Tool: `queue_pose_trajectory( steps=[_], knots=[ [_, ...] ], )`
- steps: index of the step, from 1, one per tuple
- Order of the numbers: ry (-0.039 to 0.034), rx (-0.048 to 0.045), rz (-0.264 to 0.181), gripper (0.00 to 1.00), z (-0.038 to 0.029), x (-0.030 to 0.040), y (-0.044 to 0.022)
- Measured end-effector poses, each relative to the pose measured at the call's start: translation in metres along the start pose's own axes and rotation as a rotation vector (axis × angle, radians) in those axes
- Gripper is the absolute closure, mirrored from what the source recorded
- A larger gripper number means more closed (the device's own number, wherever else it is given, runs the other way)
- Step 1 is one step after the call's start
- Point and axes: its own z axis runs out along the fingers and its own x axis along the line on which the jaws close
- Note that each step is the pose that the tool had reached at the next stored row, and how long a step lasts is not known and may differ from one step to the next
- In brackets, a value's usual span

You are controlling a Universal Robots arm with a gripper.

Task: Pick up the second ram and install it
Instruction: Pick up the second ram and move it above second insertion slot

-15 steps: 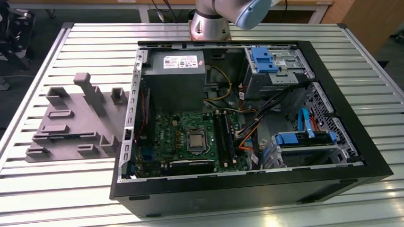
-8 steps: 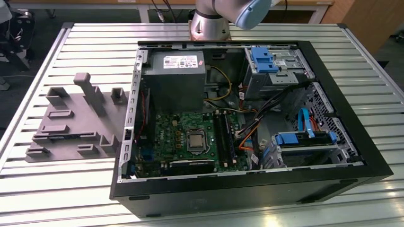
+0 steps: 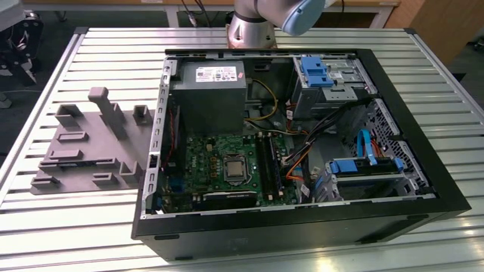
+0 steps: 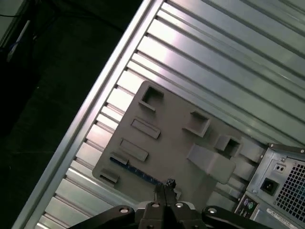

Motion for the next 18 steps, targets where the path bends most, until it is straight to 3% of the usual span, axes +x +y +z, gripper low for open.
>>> queue_pose_trajectory(
  steps=[10, 18],
  knots=[
    [0.0081, -0.0042, -0.176, 0.87, 0.0031, 0.0001, -0.0001],
    [0.0129, -0.0068, -0.278, 0.87, 0.0051, 0.0003, -0.0002]
  ],
)
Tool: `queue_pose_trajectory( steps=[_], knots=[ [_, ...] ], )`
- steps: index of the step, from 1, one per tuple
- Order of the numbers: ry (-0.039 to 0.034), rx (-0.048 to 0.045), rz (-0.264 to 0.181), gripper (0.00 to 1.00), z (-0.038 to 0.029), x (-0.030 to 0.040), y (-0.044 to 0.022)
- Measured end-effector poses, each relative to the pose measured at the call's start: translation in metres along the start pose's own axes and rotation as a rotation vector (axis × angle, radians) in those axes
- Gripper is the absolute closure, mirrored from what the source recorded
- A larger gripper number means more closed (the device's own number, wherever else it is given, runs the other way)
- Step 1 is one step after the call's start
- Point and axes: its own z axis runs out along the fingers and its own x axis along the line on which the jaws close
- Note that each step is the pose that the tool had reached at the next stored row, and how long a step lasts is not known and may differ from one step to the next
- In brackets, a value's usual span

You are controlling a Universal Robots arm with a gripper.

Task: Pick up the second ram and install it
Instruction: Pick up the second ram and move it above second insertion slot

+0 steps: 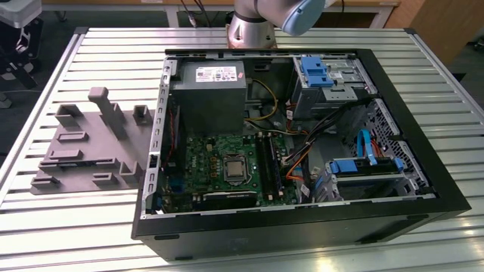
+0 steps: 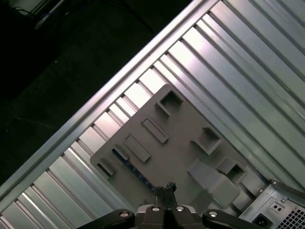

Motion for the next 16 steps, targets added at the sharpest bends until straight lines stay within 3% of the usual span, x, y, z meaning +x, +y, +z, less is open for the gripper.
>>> queue_pose_trajectory(
  steps=[16],
  knots=[
    [0.011, -0.0055, -0.252, 0.87, 0.004, 0.0001, -0.0001]
  ],
)
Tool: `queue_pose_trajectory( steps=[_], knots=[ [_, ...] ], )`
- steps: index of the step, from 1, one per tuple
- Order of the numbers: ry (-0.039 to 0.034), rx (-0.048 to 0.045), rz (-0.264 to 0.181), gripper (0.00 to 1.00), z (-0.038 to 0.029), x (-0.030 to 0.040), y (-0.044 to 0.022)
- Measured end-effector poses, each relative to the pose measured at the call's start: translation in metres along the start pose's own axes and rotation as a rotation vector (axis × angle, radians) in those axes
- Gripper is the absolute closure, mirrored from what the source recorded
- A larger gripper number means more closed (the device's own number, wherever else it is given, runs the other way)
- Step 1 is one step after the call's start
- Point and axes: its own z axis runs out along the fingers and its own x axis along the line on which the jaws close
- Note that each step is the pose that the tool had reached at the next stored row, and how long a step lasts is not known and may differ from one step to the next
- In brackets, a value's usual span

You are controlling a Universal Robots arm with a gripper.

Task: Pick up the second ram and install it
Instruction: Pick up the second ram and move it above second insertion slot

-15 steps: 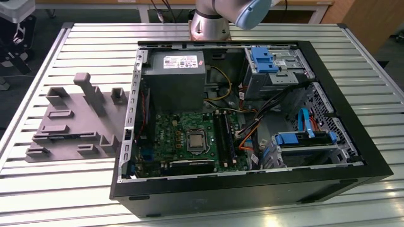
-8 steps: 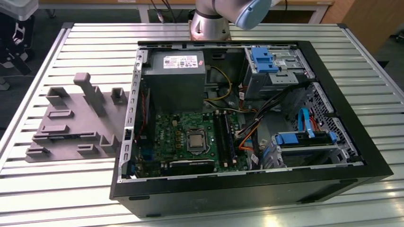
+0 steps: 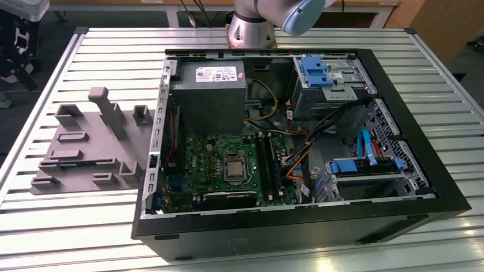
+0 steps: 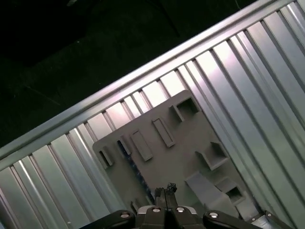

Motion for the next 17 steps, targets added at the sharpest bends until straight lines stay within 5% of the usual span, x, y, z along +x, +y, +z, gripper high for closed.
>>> queue_pose_trajectory(
  steps=[17],
  knots=[
    [0.013, -0.0067, -0.301, 0.87, 0.007, 0.0002, -0.0003]
  ],
)
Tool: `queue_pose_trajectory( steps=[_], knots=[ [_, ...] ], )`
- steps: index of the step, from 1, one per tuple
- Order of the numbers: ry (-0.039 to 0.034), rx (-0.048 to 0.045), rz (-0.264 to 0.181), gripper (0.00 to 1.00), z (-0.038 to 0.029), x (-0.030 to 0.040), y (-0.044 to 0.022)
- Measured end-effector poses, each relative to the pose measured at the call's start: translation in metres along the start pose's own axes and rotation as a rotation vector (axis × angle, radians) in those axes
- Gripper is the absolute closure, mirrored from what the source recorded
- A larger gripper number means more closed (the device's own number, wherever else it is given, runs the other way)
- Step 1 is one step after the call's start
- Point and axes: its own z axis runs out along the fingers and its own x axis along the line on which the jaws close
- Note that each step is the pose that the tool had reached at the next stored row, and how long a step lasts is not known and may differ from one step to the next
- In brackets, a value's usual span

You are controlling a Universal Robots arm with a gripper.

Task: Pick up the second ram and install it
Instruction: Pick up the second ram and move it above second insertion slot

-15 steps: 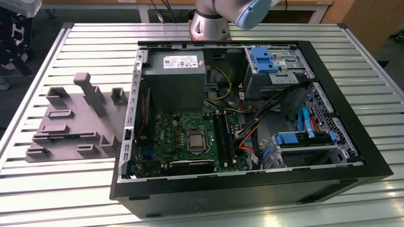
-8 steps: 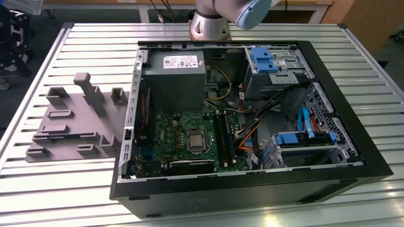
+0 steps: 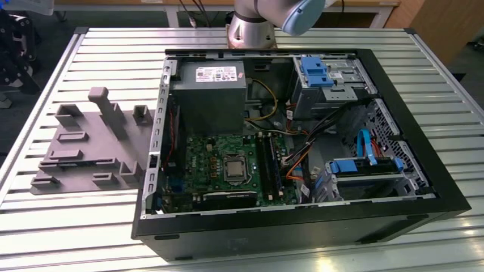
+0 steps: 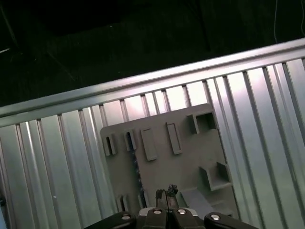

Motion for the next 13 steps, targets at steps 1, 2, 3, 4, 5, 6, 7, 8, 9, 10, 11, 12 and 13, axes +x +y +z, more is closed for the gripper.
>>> queue_pose_trajectory(
  steps=[1, 2, 3, 4, 5, 6, 7, 8, 9, 10, 11, 12, 13],
  knots=[
    [0.0008, -0.0004, -0.018, 0.87, 0.0004, 0.0, 0.0],
    [0.0016, -0.0008, -0.036, 0.87, 0.0009, 0.0, 0.0],
    [0.0024, -0.0012, -0.054, 0.87, 0.0013, 0.0, 0.0],
    [0.0032, -0.0017, -0.071, 0.87, 0.0016, 0.0, 0.0],
    [0.0038, -0.002, -0.087, 0.87, 0.0019, 0.0, -0.0001],
    [0.0044, -0.0024, -0.099, 0.87, 0.0021, 0.0001, 0.0],
    [0.0046, -0.0023, -0.107, 0.87, 0.0022, 0.0004, 0.0003],
    [0.0048, -0.0023, -0.111, 0.87, 0.0022, 0.0007, 0.0007],
    [0.0049, -0.0023, -0.111, 0.87, 0.0022, 0.0007, 0.0006],
    [0.0048, -0.0023, -0.111, 0.87, 0.0022, 0.0006, 0.0006],
    [0.0048, -0.0023, -0.111, 0.87, 0.0022, 0.0006, 0.0006],
    [0.0048, -0.0023, -0.111, 0.87, 0.0022, 0.0006, 0.0006],
    [0.0048, -0.0022, -0.111, 0.86, 0.0022, 0.0006, 0.0006]
  ],
)
